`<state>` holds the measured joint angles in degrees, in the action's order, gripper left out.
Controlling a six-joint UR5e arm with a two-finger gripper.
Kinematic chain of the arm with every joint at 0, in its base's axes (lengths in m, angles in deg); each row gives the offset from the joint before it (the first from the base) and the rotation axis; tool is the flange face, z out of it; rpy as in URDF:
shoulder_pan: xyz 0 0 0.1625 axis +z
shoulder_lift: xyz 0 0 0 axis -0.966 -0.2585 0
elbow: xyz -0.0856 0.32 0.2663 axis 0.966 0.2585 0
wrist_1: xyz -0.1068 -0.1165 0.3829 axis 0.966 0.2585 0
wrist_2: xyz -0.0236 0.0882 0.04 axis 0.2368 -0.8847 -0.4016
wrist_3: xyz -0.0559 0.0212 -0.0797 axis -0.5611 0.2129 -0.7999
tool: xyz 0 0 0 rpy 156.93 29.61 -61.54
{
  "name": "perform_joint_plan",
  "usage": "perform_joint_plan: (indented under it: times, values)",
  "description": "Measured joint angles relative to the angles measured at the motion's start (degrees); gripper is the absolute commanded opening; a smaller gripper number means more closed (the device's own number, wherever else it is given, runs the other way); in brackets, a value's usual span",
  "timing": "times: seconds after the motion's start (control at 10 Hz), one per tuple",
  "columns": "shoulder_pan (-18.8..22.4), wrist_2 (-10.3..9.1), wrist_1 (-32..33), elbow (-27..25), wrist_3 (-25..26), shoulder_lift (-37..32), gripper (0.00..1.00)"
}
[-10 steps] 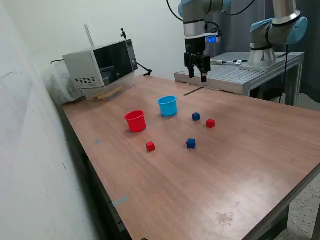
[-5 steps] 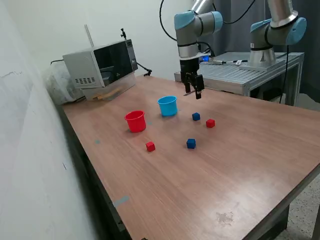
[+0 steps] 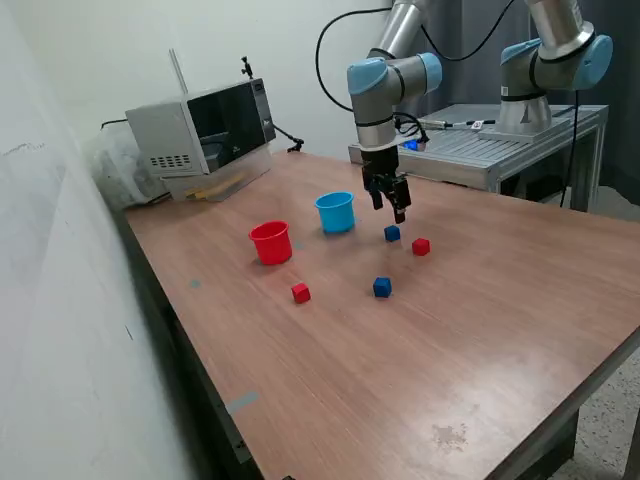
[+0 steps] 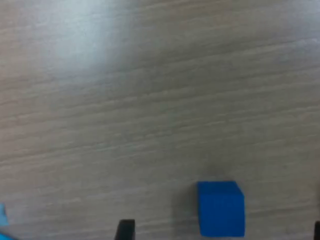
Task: Place red objects in the red bin, and blue objects in the blue bin.
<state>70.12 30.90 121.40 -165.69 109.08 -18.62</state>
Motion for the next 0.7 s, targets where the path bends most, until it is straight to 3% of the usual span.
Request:
perform_joint_plan:
  times: [0.5, 0.6, 0.7]
  values:
    - [-0.1, -0.02, 0.2, 0.1, -3.4, 1.9, 1.0]
    - [-0.1, -0.05, 0.4, 0.2, -4.2, 2.4, 0.0]
    - [-0.1, -0.07, 0.6, 0.2, -4.6, 2.8, 0.0]
